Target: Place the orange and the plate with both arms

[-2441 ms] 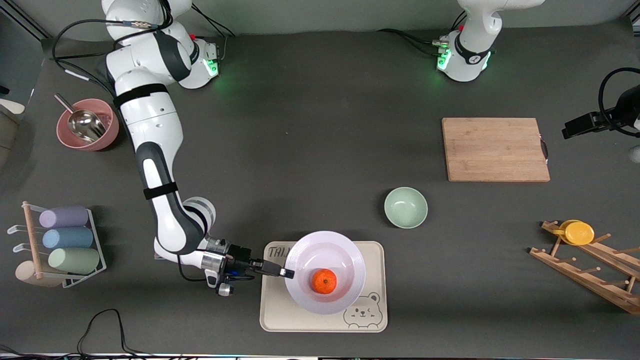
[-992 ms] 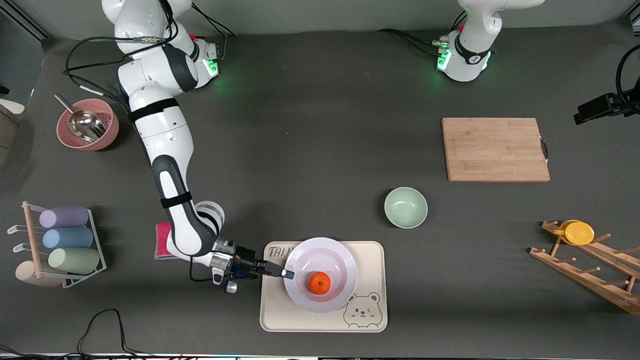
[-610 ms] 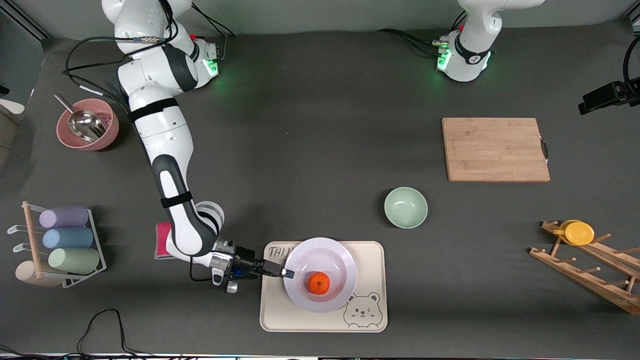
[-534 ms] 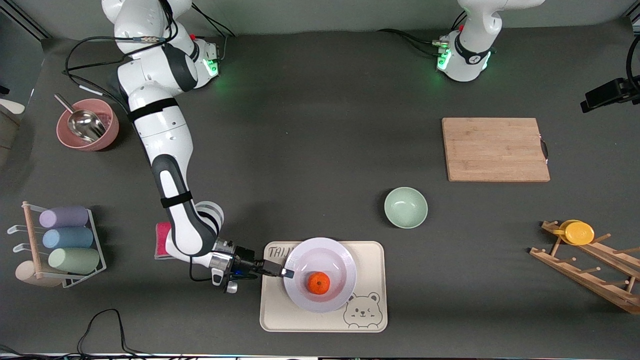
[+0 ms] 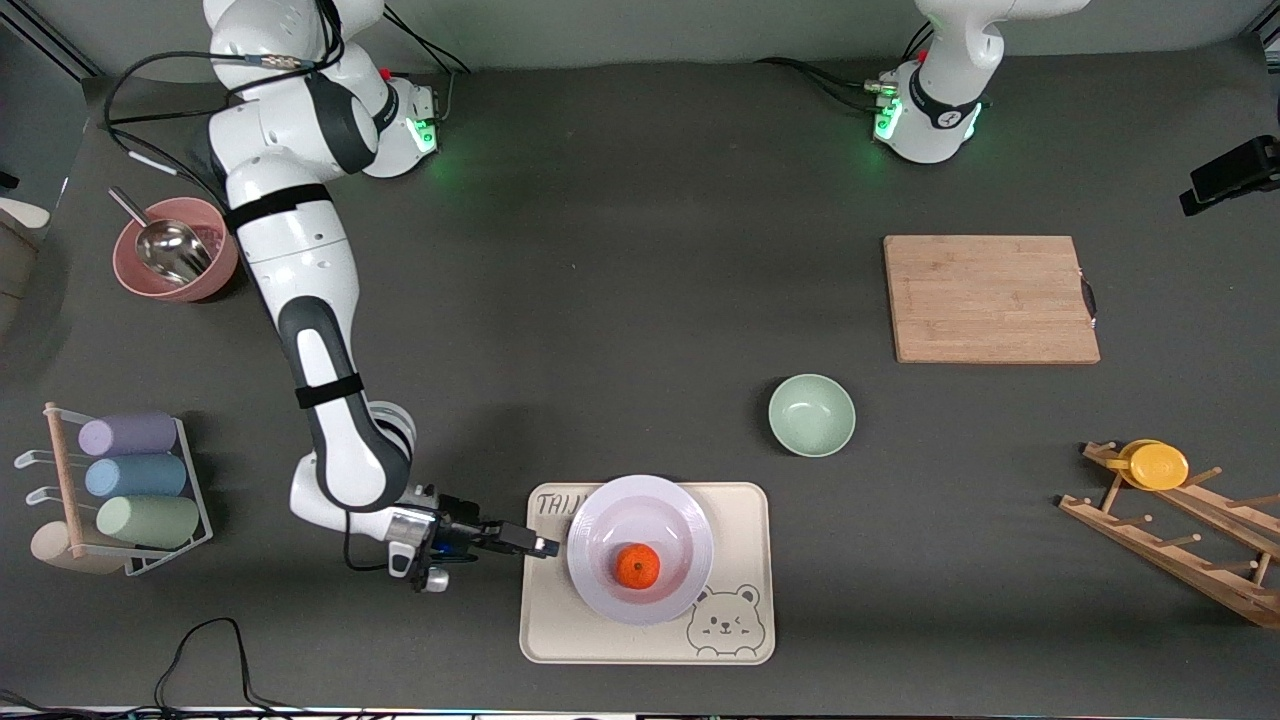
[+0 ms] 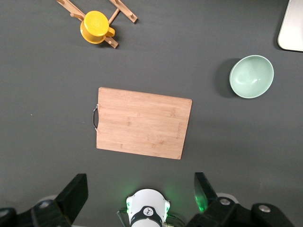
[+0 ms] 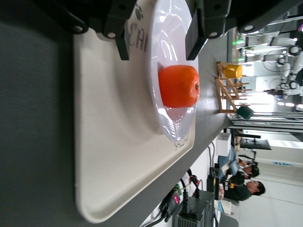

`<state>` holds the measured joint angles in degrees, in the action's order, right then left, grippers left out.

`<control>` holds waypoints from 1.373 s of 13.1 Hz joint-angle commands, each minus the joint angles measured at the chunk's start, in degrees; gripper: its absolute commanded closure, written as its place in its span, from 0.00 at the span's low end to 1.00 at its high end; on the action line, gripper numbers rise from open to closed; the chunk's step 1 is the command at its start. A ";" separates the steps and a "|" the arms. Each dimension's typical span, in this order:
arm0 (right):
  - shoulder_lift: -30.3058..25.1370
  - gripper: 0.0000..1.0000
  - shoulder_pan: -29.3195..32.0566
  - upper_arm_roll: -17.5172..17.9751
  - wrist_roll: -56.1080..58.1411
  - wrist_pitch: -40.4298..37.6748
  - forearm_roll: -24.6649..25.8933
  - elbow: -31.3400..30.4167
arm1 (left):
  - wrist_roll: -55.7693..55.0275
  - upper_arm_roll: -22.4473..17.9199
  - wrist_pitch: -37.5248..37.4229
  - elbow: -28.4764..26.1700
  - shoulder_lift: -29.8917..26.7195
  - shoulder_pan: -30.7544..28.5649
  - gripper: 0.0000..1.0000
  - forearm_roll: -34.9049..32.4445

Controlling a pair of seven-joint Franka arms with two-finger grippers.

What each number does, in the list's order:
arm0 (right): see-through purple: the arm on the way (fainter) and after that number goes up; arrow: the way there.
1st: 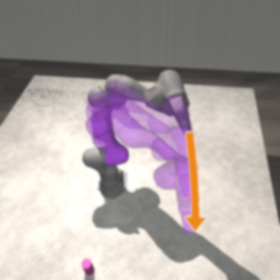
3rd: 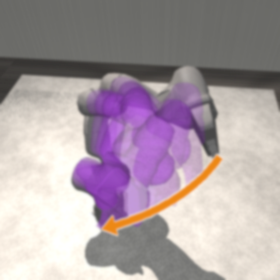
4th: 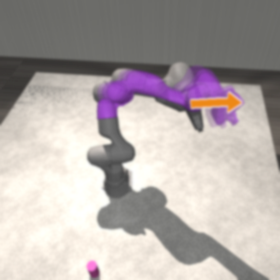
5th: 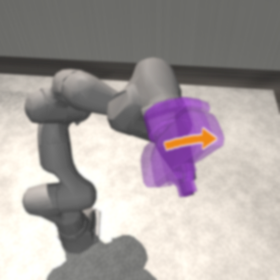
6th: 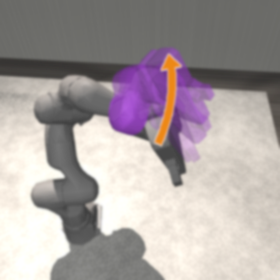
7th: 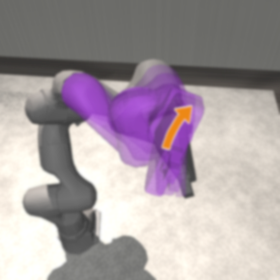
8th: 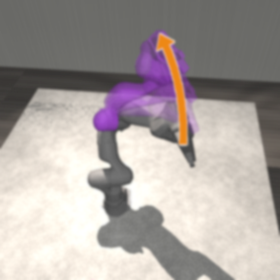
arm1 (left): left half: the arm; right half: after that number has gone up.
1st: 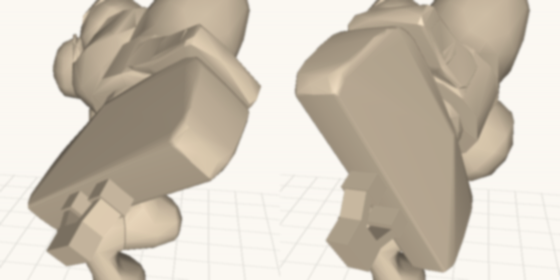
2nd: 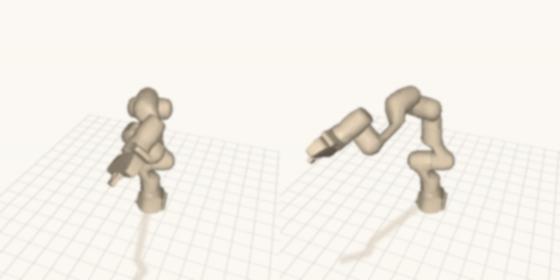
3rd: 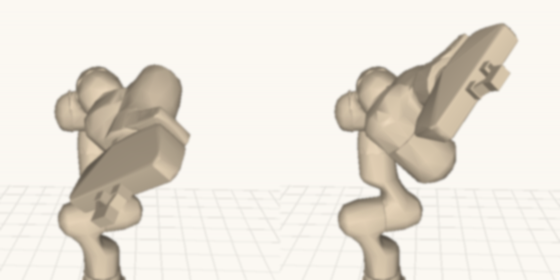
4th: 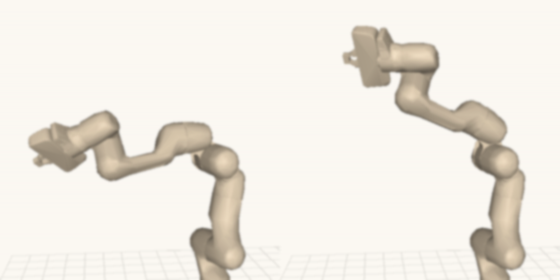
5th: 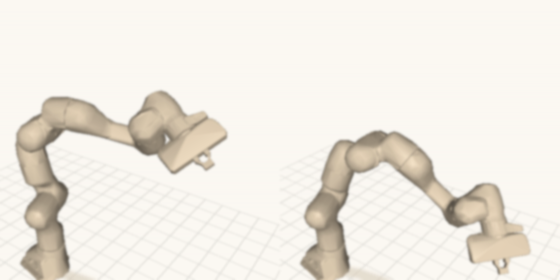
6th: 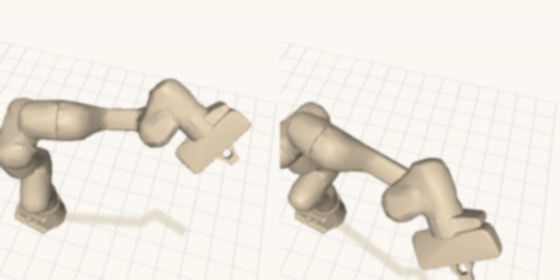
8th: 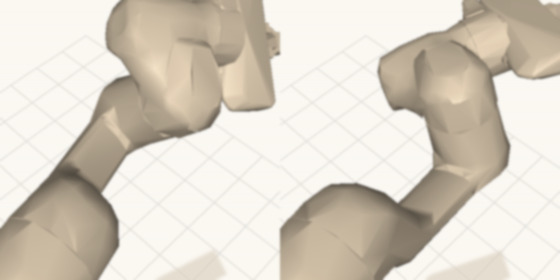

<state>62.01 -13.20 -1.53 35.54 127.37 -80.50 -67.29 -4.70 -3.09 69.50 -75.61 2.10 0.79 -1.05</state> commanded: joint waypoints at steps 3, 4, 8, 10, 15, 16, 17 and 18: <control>-16.71 0.32 2.74 -1.53 -1.87 -3.08 13.50 -19.69 | 1.01 0.28 -2.62 3.10 0.36 0.44 0.00 0.44; -19.97 0.29 2.83 -2.85 -2.40 -5.44 16.49 -22.94 | 1.01 0.28 -2.79 3.10 0.45 0.53 0.00 0.44; -30.17 0.00 3.97 -8.48 -7.57 -17.04 31.15 -26.75 | 0.75 0.37 -2.62 2.83 1.24 1.23 0.00 0.26; -35.26 0.00 5.11 -8.84 -12.75 -21.44 40.29 -26.75 | 0.57 0.89 -2.26 2.83 2.29 1.58 0.00 0.35; -47.22 0.00 5.64 -8.84 -26.28 -29.62 60.52 -26.40 | 0.13 1.07 3.51 -1.97 3.18 1.93 0.00 -1.49; -49.16 0.00 5.65 -8.49 -28.40 -30.33 64.73 -26.14 | 0.13 1.07 5.97 -4.87 2.48 1.94 0.00 -1.76; -51.18 0.00 5.65 -8.23 -30.24 -30.69 68.42 -25.96 | 0.05 1.07 8.00 -7.42 2.03 1.94 0.00 -1.93; -52.24 0.00 5.65 -7.88 -31.22 -31.39 71.77 -25.18 | 0.04 1.07 10.46 -10.67 0.64 1.85 0.00 -1.93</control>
<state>13.53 -7.46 -10.35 8.14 96.64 -14.67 -91.19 -4.45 -1.72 75.73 -79.41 6.17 1.89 -1.82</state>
